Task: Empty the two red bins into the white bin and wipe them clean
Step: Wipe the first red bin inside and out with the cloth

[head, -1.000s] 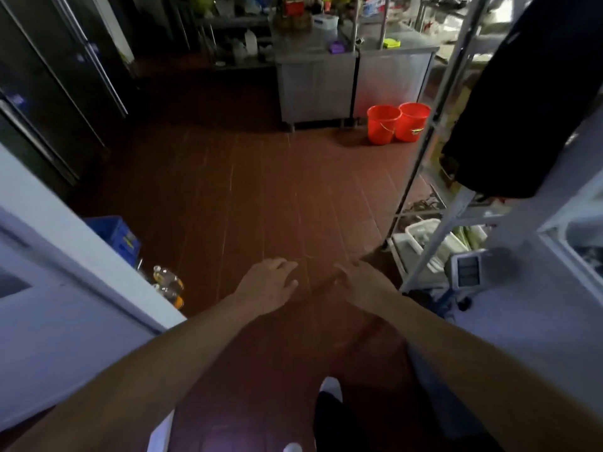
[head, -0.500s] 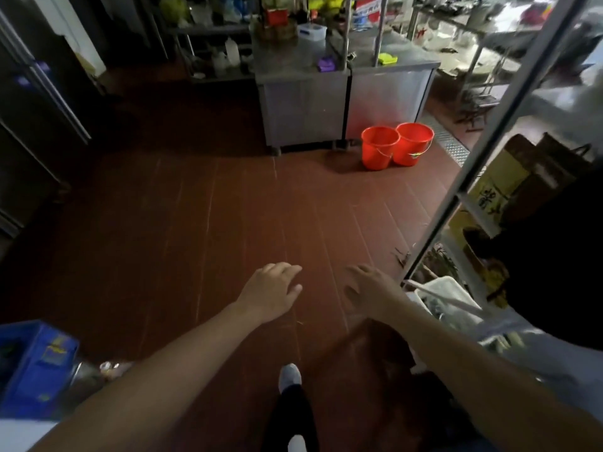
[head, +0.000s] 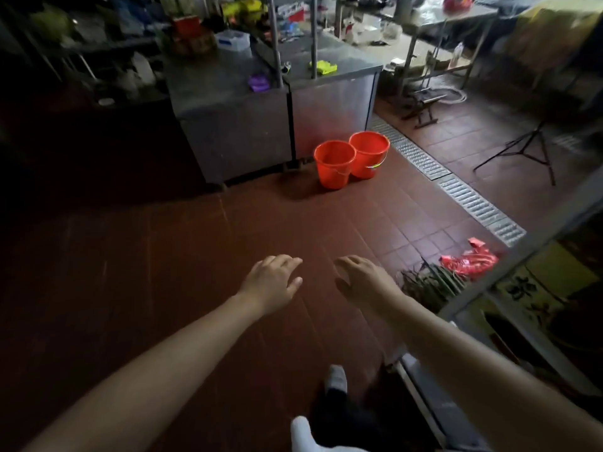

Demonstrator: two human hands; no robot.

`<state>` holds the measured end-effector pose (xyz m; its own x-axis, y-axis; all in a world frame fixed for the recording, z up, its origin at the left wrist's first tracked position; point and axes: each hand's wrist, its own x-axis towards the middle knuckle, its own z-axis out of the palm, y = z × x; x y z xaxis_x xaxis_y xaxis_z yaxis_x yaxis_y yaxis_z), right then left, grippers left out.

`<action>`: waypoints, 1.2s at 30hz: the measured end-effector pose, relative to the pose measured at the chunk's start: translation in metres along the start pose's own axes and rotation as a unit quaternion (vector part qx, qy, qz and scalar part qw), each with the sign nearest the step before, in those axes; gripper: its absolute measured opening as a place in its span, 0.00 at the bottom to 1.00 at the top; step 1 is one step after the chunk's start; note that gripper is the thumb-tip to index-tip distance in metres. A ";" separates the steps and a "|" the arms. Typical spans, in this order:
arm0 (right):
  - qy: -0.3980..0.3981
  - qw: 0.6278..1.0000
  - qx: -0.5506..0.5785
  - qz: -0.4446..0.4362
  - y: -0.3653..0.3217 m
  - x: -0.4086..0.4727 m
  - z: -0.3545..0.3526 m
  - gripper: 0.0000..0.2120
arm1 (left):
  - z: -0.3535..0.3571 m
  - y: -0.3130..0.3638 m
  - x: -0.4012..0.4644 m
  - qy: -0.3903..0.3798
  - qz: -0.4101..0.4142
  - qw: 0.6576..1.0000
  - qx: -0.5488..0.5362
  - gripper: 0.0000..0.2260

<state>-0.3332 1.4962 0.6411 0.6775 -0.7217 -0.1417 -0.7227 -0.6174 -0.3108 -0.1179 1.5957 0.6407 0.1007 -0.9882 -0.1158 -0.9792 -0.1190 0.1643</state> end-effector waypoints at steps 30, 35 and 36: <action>0.049 0.986 -0.016 0.156 0.320 0.726 -0.229 0.22 | -0.133 -0.167 0.869 -0.042 0.104 0.994 0.004 0.23; 0.045 0.978 -0.022 0.202 0.409 0.797 -0.256 0.23 | -0.134 -0.143 1.003 -0.049 0.137 0.989 0.009 0.24; 0.044 0.978 -0.022 0.201 0.430 0.814 -0.260 0.23 | -0.131 -0.137 1.029 -0.051 0.141 0.989 0.012 0.24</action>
<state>-0.1284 0.5614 0.6367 0.3248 -0.9317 -0.1625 -0.9347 -0.2899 -0.2057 0.1432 0.5821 0.6276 -0.1933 -0.9667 -0.1675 -0.9698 0.1625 0.1817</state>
